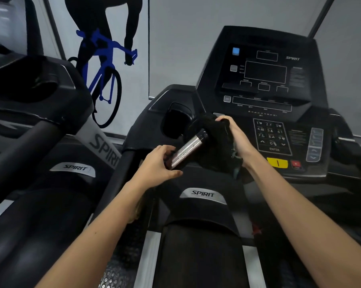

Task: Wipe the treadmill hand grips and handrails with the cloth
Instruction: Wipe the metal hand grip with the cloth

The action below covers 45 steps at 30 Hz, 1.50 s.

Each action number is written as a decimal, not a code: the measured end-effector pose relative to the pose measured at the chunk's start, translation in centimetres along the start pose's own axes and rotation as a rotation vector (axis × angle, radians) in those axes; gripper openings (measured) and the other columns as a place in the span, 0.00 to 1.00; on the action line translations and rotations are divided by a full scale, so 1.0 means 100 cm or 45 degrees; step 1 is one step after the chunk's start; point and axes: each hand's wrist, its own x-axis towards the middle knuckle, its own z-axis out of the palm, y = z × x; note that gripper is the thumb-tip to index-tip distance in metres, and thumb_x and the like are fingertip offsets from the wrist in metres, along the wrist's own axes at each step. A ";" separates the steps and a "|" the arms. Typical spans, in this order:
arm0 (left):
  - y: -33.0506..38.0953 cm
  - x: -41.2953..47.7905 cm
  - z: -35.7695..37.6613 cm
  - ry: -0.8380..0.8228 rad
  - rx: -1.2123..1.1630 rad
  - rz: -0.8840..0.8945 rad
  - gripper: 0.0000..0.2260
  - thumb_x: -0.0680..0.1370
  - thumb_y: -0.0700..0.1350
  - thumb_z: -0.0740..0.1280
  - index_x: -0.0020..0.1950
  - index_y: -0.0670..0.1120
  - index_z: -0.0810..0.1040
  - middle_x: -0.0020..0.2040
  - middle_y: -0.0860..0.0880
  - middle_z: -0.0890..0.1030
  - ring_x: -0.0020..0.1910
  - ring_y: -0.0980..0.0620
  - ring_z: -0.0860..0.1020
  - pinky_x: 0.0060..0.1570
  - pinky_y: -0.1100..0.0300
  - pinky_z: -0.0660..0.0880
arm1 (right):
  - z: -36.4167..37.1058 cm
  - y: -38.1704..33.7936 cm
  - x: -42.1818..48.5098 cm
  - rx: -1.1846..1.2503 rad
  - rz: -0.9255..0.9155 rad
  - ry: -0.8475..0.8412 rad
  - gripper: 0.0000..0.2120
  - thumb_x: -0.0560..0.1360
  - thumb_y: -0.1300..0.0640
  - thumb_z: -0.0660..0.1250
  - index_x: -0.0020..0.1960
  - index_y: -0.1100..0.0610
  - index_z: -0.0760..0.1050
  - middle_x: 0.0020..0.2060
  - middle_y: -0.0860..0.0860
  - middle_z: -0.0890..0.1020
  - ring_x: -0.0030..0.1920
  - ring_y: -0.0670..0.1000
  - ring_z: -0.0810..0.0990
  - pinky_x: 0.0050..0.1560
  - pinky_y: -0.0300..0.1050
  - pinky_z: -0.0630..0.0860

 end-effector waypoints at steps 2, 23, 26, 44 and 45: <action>-0.004 0.003 0.001 0.013 -0.004 0.038 0.30 0.64 0.46 0.78 0.63 0.46 0.72 0.56 0.51 0.75 0.52 0.55 0.74 0.52 0.66 0.70 | 0.002 0.007 0.004 0.017 0.013 0.031 0.06 0.78 0.60 0.59 0.45 0.52 0.72 0.37 0.46 0.78 0.32 0.40 0.77 0.34 0.34 0.74; -0.003 0.006 0.001 0.017 -0.028 0.074 0.23 0.64 0.47 0.78 0.54 0.44 0.75 0.52 0.51 0.77 0.48 0.55 0.76 0.50 0.59 0.76 | -0.003 0.004 0.022 -0.299 0.043 -0.117 0.12 0.77 0.66 0.60 0.51 0.54 0.79 0.42 0.48 0.84 0.41 0.44 0.83 0.43 0.36 0.79; -0.003 0.005 0.000 0.014 -0.036 0.078 0.22 0.64 0.47 0.78 0.54 0.45 0.76 0.51 0.51 0.77 0.48 0.54 0.76 0.50 0.58 0.76 | -0.005 0.013 0.016 -0.308 0.035 0.000 0.13 0.77 0.68 0.60 0.48 0.54 0.79 0.35 0.45 0.84 0.36 0.42 0.82 0.38 0.34 0.78; -0.003 0.007 -0.001 0.006 -0.002 0.074 0.19 0.63 0.48 0.78 0.49 0.48 0.76 0.50 0.52 0.78 0.46 0.55 0.76 0.48 0.58 0.75 | -0.007 0.020 0.008 -0.321 0.004 0.104 0.20 0.75 0.75 0.58 0.45 0.52 0.79 0.35 0.44 0.85 0.38 0.42 0.83 0.39 0.36 0.79; -0.003 0.007 -0.001 0.002 -0.002 0.070 0.19 0.63 0.48 0.78 0.49 0.48 0.76 0.50 0.52 0.78 0.46 0.55 0.76 0.48 0.58 0.75 | -0.009 0.023 0.003 -0.354 -0.021 0.124 0.21 0.74 0.75 0.58 0.45 0.51 0.80 0.37 0.45 0.85 0.40 0.44 0.83 0.41 0.38 0.80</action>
